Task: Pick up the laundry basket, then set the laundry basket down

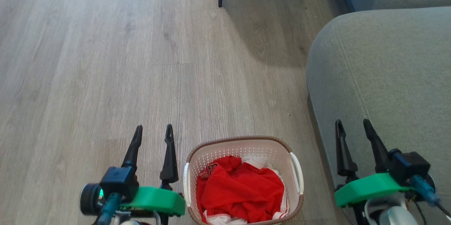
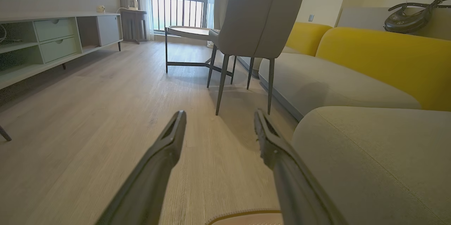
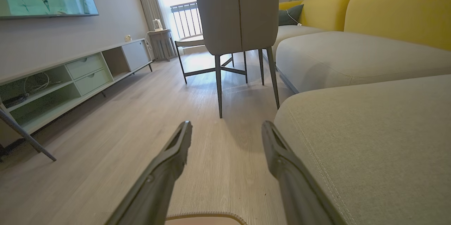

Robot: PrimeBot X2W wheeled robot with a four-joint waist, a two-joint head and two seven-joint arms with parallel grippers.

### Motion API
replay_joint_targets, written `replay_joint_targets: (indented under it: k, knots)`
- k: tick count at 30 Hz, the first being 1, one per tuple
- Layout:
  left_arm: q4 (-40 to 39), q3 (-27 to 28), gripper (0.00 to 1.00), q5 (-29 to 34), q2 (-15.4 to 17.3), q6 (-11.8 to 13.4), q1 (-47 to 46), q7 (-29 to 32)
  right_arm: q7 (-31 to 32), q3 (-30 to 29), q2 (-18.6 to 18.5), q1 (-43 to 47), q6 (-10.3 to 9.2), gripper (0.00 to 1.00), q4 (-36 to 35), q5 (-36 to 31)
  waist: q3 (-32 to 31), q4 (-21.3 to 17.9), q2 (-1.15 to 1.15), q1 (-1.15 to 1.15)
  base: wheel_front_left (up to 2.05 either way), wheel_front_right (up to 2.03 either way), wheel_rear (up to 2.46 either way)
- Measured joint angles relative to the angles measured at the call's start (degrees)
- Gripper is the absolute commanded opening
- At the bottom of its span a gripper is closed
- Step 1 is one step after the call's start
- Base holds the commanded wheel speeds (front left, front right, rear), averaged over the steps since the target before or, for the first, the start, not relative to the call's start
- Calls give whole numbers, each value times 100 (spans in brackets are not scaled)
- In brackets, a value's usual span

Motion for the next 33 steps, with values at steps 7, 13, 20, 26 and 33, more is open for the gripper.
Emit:
replay_joint_targets:
  k: [7, 13, 20, 26, 33]
  knots:
    - [413, -30, 0, -191, 2, -1, 260, 12, 32, 43, 0, 170, -1, 0, 448, 88, 9, -6, 0, 0, 0, 0, 0]
    - [447, -1, 0, -593, 20, -62, 249, 91, 99, 35, -1, 199, 0, 0, 467, 481, 14, -9, 0, 0, 0, 0, 0]
    - [537, 122, 0, -1065, 29, -182, 241, 177, 193, 9, -2, 186, -1, 0, 519, 936, 18, -13, 0, 0, 0, 0, 0]
    - [637, 180, 0, -1456, 33, -257, 194, 261, 263, -24, -5, 179, 0, 0, 567, 1324, 22, -16, 0, 0, 0, 0, 0]
    - [697, 289, 0, -1856, 37, -358, 102, 334, 322, -68, -8, 110, -1, 0, 630, 1707, 26, -19, 0, 0, 0, 0, 0]
